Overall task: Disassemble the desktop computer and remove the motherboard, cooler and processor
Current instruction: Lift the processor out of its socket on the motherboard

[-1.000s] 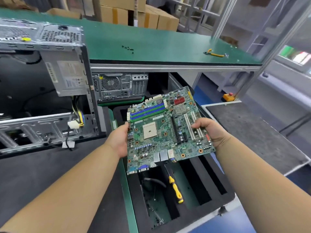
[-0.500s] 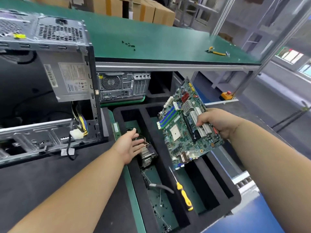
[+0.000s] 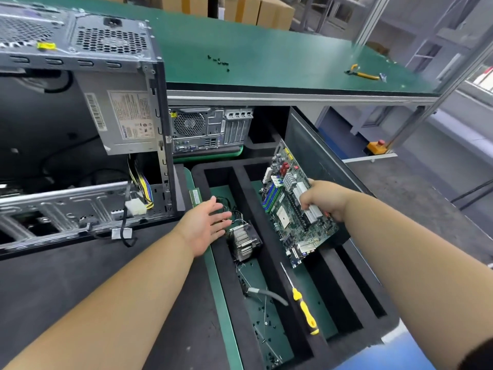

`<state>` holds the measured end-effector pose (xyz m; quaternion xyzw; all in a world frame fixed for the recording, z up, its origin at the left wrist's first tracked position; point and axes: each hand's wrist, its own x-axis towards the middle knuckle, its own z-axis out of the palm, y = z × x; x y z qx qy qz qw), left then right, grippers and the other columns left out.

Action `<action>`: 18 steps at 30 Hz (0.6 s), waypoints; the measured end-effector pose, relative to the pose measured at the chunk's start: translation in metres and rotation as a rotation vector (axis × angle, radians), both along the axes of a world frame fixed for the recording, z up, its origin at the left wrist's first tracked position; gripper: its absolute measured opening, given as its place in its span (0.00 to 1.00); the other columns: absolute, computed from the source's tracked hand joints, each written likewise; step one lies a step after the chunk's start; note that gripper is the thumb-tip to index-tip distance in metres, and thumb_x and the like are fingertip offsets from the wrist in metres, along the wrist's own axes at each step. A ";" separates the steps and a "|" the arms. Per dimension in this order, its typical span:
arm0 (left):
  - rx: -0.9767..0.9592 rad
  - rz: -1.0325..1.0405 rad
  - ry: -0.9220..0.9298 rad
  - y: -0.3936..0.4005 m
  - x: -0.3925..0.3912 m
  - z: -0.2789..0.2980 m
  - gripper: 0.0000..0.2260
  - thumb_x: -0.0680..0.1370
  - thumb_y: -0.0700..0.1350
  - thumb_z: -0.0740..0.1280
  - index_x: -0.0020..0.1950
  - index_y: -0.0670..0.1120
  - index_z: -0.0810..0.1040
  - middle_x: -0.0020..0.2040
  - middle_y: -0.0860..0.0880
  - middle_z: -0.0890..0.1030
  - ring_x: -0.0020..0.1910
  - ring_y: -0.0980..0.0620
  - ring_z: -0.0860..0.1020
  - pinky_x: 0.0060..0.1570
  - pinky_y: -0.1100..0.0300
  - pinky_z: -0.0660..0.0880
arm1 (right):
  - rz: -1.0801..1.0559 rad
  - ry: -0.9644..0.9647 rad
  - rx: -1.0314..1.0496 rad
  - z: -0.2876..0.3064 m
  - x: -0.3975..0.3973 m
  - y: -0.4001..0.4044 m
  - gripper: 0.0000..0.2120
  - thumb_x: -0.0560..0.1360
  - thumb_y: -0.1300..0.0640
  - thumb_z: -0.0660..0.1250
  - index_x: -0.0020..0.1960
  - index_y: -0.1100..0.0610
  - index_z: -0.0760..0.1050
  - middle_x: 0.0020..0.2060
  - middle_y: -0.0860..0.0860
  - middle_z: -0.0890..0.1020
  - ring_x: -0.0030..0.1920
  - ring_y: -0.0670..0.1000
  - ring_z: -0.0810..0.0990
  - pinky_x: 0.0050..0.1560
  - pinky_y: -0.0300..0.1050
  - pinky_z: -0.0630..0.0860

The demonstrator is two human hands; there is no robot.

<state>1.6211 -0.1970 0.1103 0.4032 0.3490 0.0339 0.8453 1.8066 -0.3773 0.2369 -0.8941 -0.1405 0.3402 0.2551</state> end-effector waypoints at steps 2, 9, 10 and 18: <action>0.011 -0.007 -0.014 0.002 -0.002 -0.001 0.20 0.82 0.59 0.57 0.68 0.48 0.72 0.61 0.46 0.81 0.59 0.49 0.79 0.53 0.54 0.73 | -0.004 0.013 -0.020 -0.011 0.001 0.001 0.42 0.70 0.67 0.65 0.80 0.55 0.50 0.73 0.60 0.65 0.64 0.61 0.71 0.56 0.53 0.68; 0.030 -0.015 -0.021 0.002 -0.006 -0.002 0.18 0.82 0.58 0.57 0.66 0.49 0.74 0.59 0.47 0.82 0.58 0.49 0.80 0.53 0.54 0.74 | -0.042 0.076 -0.036 -0.045 0.015 -0.005 0.40 0.71 0.69 0.64 0.79 0.55 0.53 0.74 0.61 0.65 0.71 0.64 0.66 0.69 0.63 0.62; 0.032 -0.020 -0.021 0.002 -0.006 -0.002 0.18 0.82 0.58 0.57 0.65 0.49 0.74 0.59 0.47 0.82 0.58 0.49 0.80 0.52 0.54 0.74 | -0.044 0.093 -0.029 -0.048 0.017 -0.006 0.39 0.71 0.70 0.64 0.79 0.56 0.55 0.73 0.61 0.66 0.70 0.63 0.67 0.69 0.61 0.63; 0.029 -0.030 -0.026 0.002 -0.007 0.000 0.19 0.83 0.56 0.56 0.67 0.48 0.73 0.61 0.47 0.81 0.60 0.48 0.78 0.59 0.53 0.73 | 0.009 0.000 -0.079 -0.050 0.036 -0.009 0.36 0.66 0.66 0.69 0.72 0.55 0.64 0.63 0.57 0.73 0.68 0.64 0.72 0.64 0.56 0.73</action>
